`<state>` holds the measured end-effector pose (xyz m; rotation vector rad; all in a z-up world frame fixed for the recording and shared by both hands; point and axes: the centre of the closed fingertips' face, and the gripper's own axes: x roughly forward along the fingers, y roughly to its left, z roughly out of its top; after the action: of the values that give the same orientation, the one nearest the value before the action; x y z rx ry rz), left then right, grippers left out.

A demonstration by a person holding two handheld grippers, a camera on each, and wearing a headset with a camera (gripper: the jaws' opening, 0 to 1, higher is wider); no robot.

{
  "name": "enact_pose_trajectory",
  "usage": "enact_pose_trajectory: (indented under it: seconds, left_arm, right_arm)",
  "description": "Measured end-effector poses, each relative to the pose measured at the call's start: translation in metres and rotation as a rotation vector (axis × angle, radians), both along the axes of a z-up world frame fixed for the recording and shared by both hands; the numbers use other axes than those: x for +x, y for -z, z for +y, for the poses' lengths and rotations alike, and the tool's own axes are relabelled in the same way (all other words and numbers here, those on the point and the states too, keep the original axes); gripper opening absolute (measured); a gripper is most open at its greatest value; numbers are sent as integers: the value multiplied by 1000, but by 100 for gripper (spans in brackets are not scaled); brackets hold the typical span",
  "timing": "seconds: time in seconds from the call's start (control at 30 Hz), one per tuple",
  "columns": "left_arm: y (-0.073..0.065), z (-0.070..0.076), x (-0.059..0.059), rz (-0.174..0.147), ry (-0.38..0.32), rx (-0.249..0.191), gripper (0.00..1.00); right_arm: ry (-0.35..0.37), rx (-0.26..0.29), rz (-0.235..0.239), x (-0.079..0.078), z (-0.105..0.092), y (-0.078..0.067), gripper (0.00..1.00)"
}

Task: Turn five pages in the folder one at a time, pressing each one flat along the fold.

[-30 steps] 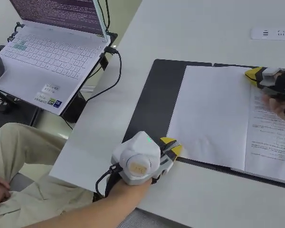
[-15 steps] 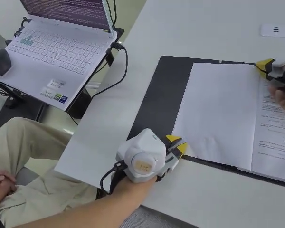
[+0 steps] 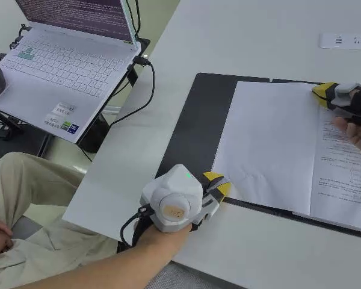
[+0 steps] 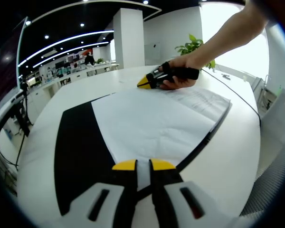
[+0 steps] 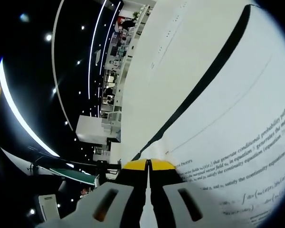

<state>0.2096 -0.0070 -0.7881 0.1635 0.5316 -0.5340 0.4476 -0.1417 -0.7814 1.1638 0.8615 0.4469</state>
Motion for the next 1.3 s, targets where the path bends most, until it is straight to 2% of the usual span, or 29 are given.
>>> enact_pose_trajectory:
  seconds: [0.17, 0.37, 0.73, 1.07, 1.17, 1.23, 1.3]
  left_arm:
    - [0, 0, 0, 3, 1, 0, 8]
    - [0, -1, -1, 7, 4, 7, 8]
    - [-1, -3, -2, 16, 9, 9, 8]
    - [0, -2, -2, 17, 11, 14, 8]
    - [0, -2, -2, 15, 10, 14, 8]
    - [0, -2, -2, 15, 10, 15, 8]
    - [0, -2, -3, 11, 13, 17, 8]
  right_arm:
    - [-52, 8, 12, -13, 1, 2, 0]
    - [-76, 9, 21, -25, -1, 4, 0]
    - [-132, 18, 37, -65, -1, 0, 0]
    - [-214, 48, 58, -103, 1, -3, 0]
    - [-216, 55, 60, -111, -2, -4, 0]
    - [-250, 54, 66, -120, 1, -4, 0]
    - [-320, 38, 64, -137, 5, -5, 0]
